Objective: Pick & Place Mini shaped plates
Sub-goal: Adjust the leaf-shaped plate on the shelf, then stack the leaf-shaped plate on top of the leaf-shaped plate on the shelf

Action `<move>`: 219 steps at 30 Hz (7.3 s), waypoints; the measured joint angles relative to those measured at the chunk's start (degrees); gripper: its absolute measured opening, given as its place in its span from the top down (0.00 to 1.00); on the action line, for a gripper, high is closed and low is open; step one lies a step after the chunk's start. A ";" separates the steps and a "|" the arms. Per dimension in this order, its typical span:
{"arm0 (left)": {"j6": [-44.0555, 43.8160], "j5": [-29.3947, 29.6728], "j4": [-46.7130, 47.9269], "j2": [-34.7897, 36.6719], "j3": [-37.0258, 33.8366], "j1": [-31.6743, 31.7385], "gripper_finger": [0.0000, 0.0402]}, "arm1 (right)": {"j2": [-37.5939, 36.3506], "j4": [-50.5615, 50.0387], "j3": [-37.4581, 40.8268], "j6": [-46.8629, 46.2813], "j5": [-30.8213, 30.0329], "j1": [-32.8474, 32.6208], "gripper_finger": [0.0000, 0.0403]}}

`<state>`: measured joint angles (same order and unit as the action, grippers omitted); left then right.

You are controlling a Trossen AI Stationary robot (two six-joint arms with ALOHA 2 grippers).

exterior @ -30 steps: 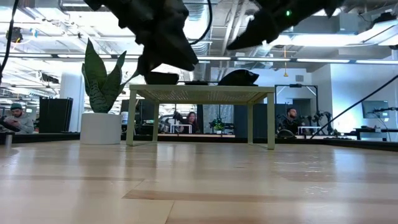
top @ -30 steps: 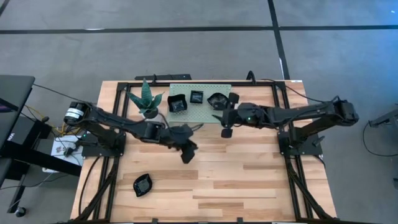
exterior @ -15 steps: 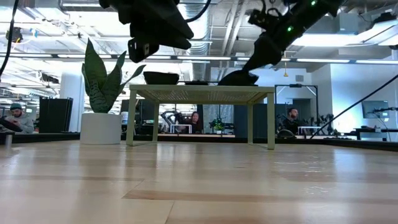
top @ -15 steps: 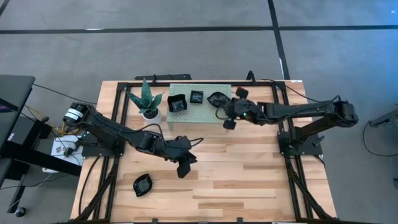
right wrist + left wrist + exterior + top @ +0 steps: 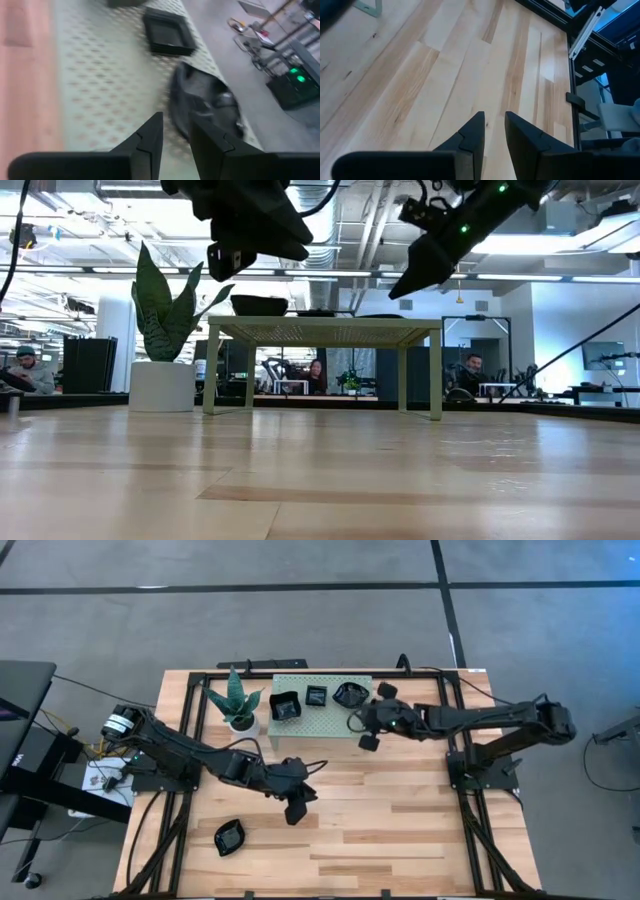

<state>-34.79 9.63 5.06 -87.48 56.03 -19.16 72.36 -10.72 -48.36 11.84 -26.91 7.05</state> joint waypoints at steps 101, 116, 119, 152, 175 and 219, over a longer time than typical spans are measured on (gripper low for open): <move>4.65 7.11 27.22 -7.23 8.72 -7.82 0.99 | 11.76 19.69 0.00 10.33 30.16 -15.38 0.79; 20.96 6.98 19.16 -7.23 8.69 -2.98 0.98 | 24.94 15.00 -10.74 9.10 33.04 -13.72 0.79; 20.90 6.86 19.02 -7.23 8.68 -3.03 0.98 | 25.96 14.18 -11.59 9.11 33.12 -13.72 0.79; 23.65 13.23 16.93 -7.15 8.70 -3.45 0.98 | 23.58 10.61 -12.11 2.22 35.89 -13.04 0.79; 25.73 17.79 15.79 -7.17 8.70 -4.15 0.98 | 24.80 9.20 -12.04 1.77 36.30 -12.92 0.97; 20.93 28.11 15.61 -3.90 8.70 -2.58 0.72 | 16.87 -22.81 -22.76 -2.44 15.57 -15.17 1.00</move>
<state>-13.85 37.74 20.67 -91.39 64.73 -21.74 89.23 -33.53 -71.11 9.41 -11.34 -8.13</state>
